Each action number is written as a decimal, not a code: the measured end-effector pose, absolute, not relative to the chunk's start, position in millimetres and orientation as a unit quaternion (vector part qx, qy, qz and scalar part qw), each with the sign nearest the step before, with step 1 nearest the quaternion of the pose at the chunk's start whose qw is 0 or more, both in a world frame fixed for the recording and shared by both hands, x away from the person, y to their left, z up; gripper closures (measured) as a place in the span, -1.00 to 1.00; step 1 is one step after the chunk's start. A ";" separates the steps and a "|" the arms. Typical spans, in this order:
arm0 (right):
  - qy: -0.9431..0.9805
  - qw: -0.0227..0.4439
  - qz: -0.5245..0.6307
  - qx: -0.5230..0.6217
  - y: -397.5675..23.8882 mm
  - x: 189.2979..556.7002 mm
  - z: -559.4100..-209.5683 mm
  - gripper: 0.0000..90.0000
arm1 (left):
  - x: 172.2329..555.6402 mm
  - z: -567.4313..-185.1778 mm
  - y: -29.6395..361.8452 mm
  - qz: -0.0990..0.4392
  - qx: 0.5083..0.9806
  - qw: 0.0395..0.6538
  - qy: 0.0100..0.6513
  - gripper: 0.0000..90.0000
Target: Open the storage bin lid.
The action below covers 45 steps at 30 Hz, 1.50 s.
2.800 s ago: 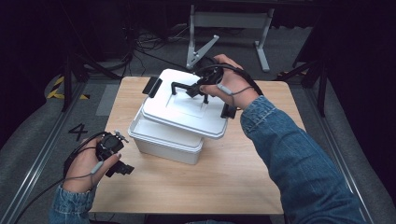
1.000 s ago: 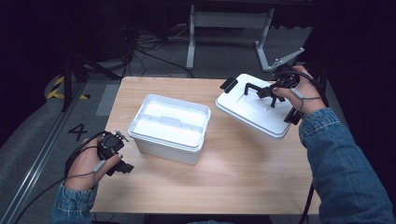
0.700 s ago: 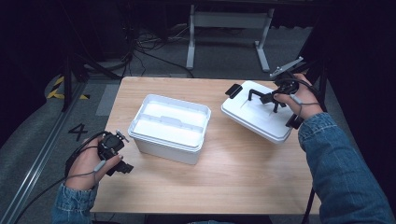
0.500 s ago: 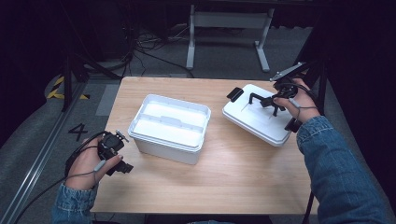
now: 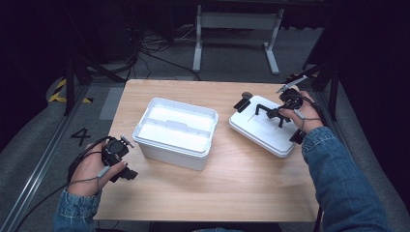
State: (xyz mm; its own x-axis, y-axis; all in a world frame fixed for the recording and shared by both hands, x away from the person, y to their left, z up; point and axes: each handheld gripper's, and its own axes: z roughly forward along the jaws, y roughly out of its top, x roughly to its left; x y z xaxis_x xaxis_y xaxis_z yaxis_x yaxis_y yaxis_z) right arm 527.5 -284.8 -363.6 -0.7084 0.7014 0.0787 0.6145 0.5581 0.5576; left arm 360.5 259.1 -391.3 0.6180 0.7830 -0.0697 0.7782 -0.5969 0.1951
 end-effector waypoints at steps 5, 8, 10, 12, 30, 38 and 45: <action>0.877 0.073 0.288 0.377 -285.3 528.0 -373.5 0.86 | 360.7 -392.2 257.5 0.010 0.896 0.102 0.432 -0.59; 0.877 0.070 0.289 0.378 -285.5 528.3 -379.9 0.86 | 360.8 -392.2 257.6 0.010 0.896 0.102 0.431 -0.59; 0.877 0.069 0.288 0.378 -285.4 528.3 -381.5 0.86 | 360.8 -392.2 257.7 0.010 0.896 0.101 0.432 -0.59; 0.876 0.068 0.288 0.381 -285.5 528.1 -385.2 0.86 | 360.9 -392.3 257.5 0.010 0.896 0.101 0.431 -0.59; 0.874 0.053 0.282 0.393 -289.7 525.0 -405.2 0.85 | 362.4 -393.4 254.7 0.006 0.899 0.096 0.427 -0.59; 0.871 0.040 0.283 0.400 -292.2 524.4 -412.9 0.83 | 362.3 -393.6 254.2 0.002 0.899 0.095 0.428 -0.59; 0.867 0.036 0.289 0.404 -294.1 523.6 -413.6 0.84 | 362.7 -393.8 254.1 0.002 0.900 0.095 0.426 -0.59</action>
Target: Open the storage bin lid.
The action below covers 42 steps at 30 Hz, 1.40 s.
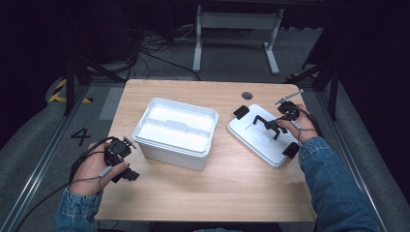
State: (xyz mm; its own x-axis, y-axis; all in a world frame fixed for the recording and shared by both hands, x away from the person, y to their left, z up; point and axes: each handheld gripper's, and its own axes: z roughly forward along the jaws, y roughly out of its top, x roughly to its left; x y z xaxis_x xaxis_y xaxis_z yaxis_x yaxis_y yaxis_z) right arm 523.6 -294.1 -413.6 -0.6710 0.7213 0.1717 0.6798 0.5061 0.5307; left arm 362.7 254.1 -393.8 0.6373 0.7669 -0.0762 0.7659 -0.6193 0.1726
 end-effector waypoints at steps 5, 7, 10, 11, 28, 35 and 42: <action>0.863 0.038 0.290 0.413 -296.2 524.4 -414.9 0.84 | 363.0 -394.2 254.1 0.002 0.901 0.093 0.424 -0.59; 0.862 0.038 0.290 0.414 -296.5 524.6 -414.8 0.83 | 363.2 -394.2 254.1 0.002 0.901 0.093 0.424 -0.59; 0.860 0.049 0.288 0.419 -297.3 525.2 -414.5 0.62 | 363.2 -394.4 254.3 0.001 0.900 0.095 0.426 -0.59; 0.857 0.056 0.291 0.422 -297.2 525.0 -414.2 0.53 | 363.2 -394.4 254.3 0.001 0.900 0.095 0.426 -0.59; 0.854 0.114 0.338 0.378 -279.3 497.0 -373.3 0.06 | 363.8 -394.3 253.5 0.000 0.900 0.095 0.426 -0.59; 0.862 0.104 0.346 0.356 -264.4 471.4 -361.5 0.06 | 362.3 -393.9 253.8 0.000 0.899 0.098 0.428 -0.59; 0.871 0.080 0.356 0.329 -246.6 439.4 -356.7 0.05 | 361.1 -393.7 253.5 -0.001 0.898 0.097 0.429 -0.59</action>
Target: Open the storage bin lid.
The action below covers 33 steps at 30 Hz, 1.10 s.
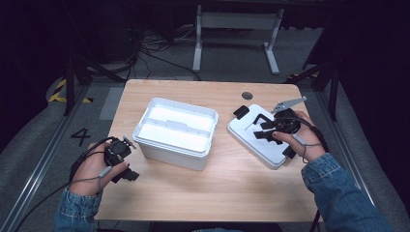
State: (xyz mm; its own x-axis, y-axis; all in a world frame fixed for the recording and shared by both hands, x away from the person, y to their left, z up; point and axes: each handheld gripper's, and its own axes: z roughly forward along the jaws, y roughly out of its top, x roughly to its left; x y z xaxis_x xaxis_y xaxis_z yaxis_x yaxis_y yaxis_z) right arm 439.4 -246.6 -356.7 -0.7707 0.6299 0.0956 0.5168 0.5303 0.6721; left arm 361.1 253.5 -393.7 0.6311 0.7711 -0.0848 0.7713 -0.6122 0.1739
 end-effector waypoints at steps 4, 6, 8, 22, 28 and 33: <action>0.876 0.071 0.358 0.316 -238.4 424.2 -360.6 0.05 | 361.5 -393.3 253.6 0.002 0.899 0.097 0.428 -0.59; 0.876 0.067 0.359 0.315 -235.4 418.5 -364.0 0.05 | 362.4 -393.2 253.5 0.003 0.901 0.097 0.423 -0.59; 0.879 0.066 0.355 0.312 -232.7 413.2 -367.7 0.05 | 362.5 -393.5 253.0 0.003 0.902 0.094 0.421 -0.59; 0.880 0.041 0.381 0.282 -220.3 380.1 -399.2 0.03 | 361.5 -394.1 253.6 -0.001 0.900 0.095 0.426 -0.59; 0.884 0.036 0.377 0.272 -217.1 370.0 -410.6 0.01 | 361.5 -394.1 252.6 0.000 0.902 0.093 0.421 -0.59; 0.866 0.025 0.419 0.270 -211.7 364.6 -422.0 0.07 | 361.6 -394.6 252.9 0.004 0.901 0.092 0.423 -0.59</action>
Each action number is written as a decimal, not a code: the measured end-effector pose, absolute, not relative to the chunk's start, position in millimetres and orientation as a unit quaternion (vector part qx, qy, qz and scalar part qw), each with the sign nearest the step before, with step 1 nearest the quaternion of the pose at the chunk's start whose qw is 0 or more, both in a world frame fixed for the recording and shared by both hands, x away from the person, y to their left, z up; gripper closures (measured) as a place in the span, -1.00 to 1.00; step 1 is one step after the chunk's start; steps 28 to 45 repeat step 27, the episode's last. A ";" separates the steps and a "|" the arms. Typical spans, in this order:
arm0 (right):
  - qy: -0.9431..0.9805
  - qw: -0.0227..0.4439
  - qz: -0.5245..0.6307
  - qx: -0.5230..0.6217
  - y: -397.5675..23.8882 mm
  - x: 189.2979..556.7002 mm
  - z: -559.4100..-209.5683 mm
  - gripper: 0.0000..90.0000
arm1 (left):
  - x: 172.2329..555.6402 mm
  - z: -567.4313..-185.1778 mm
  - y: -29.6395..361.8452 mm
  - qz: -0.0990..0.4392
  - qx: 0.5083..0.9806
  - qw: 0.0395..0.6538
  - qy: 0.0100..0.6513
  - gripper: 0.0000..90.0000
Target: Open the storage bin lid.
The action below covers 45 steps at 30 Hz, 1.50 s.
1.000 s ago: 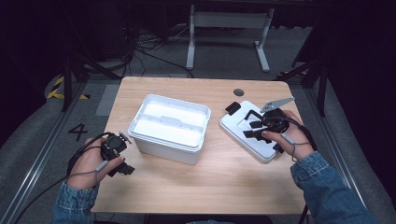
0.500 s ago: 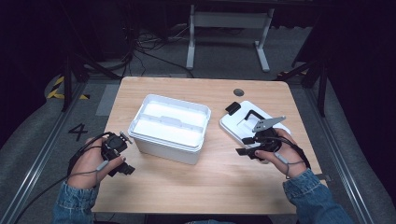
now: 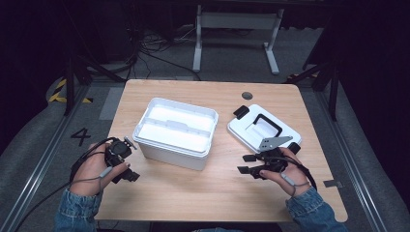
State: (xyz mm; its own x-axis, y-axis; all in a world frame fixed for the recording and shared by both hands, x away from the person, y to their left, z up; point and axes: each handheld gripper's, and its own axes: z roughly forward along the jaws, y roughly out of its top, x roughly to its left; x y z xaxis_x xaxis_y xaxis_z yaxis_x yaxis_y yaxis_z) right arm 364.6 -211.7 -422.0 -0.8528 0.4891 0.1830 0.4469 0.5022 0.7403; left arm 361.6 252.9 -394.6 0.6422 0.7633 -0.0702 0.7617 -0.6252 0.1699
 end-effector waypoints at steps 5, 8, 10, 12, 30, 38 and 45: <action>0.878 0.044 0.397 0.262 -205.4 360.5 -438.2 0.06 | 362.1 -394.8 253.1 0.002 0.902 0.094 0.421 -0.59; 0.878 0.045 0.398 0.263 -202.5 358.4 -444.7 0.03 | 362.1 -395.1 253.6 0.003 0.902 0.095 0.421 -0.59; 0.879 0.048 0.395 0.262 -200.5 356.9 -450.7 0.01 | 362.1 -394.9 253.7 0.003 0.902 0.095 0.421 -0.59; 0.881 0.047 0.389 0.264 -199.2 356.5 -456.0 0.01 | 362.2 -394.7 253.5 0.006 0.902 0.094 0.420 -0.59; 0.873 0.091 0.388 0.279 -200.6 354.0 -477.0 -0.01 | 357.5 -398.3 249.4 0.034 0.904 0.091 0.416 -0.58; 0.873 0.091 0.388 0.279 -200.6 354.0 -477.0 -0.01 | 357.5 -398.3 249.4 0.034 0.904 0.091 0.416 -0.58; 0.873 0.091 0.388 0.279 -200.6 354.0 -477.0 -0.01 | 357.5 -398.3 249.4 0.034 0.904 0.091 0.416 -0.58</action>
